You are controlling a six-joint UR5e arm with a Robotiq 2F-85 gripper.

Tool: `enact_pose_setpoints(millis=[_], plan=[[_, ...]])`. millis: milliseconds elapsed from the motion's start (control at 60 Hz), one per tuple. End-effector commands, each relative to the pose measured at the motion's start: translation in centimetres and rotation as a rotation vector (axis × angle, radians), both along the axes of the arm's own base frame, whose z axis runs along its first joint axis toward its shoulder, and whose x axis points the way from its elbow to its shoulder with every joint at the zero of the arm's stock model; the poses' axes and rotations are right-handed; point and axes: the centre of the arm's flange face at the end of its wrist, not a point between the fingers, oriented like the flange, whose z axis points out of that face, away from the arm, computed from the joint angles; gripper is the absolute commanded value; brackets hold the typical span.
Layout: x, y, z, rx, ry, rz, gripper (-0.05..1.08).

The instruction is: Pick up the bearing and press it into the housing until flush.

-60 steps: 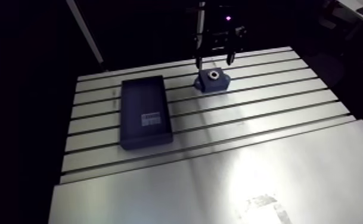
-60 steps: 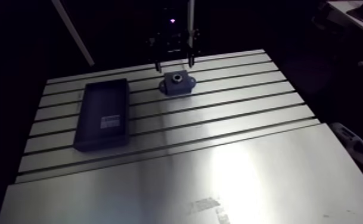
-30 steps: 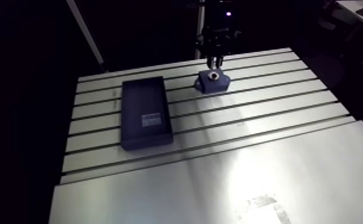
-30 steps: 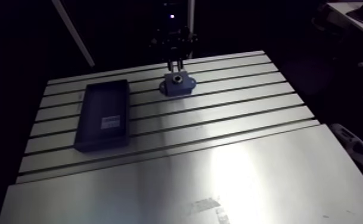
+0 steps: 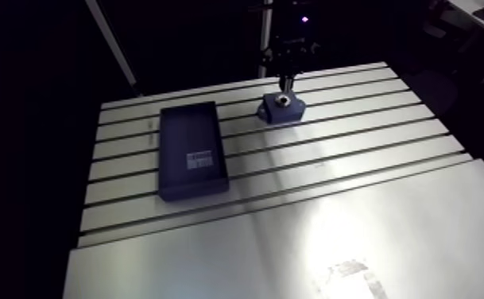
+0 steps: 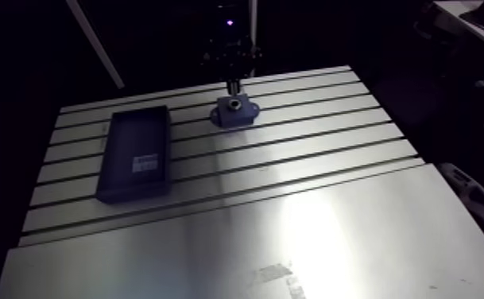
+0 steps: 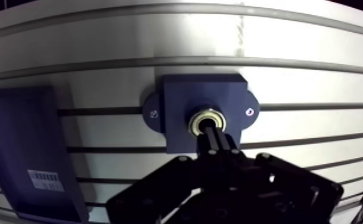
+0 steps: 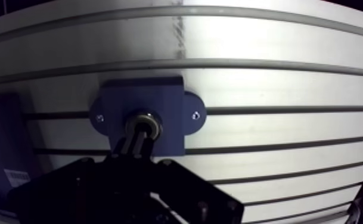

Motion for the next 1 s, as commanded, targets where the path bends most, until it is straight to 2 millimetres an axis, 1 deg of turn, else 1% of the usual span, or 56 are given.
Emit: enact_pose_setpoints(millis=[17, 617, 1000], plan=[[0.0, 0.0, -0.5, -0.007, -0.007, 0.004, 0.94], [0.4, -0.1, -1.7, -0.007, -0.023, 0.004, 0.94], [0.4, -0.1, -2.0, -0.008, -0.028, 0.004, 0.94]])
